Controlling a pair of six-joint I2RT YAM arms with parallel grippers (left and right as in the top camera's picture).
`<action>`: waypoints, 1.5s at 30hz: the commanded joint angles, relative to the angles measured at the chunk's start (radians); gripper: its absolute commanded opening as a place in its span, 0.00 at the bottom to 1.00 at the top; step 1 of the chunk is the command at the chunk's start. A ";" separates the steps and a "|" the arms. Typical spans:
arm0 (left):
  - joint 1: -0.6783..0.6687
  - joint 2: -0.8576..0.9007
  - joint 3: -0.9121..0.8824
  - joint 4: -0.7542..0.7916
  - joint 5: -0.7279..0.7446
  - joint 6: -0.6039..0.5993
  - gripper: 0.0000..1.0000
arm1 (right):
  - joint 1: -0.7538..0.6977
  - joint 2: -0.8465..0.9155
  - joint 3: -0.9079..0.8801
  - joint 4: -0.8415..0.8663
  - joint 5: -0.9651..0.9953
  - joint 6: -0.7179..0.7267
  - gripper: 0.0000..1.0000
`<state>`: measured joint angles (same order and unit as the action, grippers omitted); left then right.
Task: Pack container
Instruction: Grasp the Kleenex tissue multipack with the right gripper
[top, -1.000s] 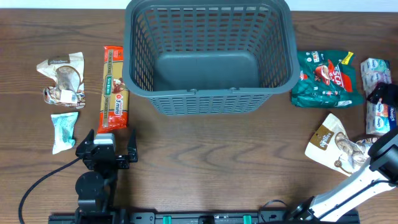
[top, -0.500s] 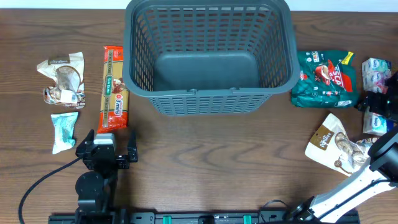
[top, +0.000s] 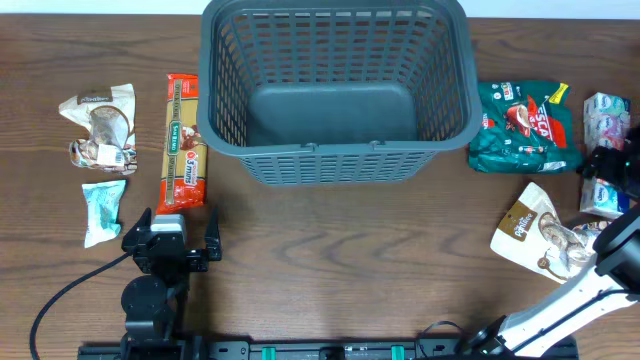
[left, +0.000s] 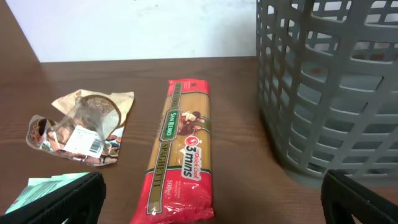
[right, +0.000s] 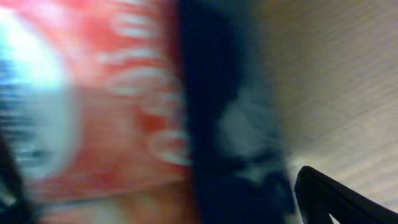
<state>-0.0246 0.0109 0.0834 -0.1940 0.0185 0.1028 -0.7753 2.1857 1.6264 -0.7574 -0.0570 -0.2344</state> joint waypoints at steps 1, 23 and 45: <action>-0.004 -0.007 -0.016 -0.029 -0.008 0.006 0.99 | -0.032 0.014 -0.006 0.003 0.070 0.101 0.81; -0.004 -0.007 -0.016 -0.029 -0.008 0.006 0.99 | -0.009 0.011 -0.005 -0.050 -0.033 0.053 0.01; -0.004 -0.007 -0.016 -0.029 -0.008 0.006 0.99 | 0.192 -0.439 0.205 -0.266 0.023 0.077 0.01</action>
<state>-0.0246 0.0109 0.0834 -0.1940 0.0185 0.1028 -0.6098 1.8080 1.7348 -0.9966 -0.0399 -0.1646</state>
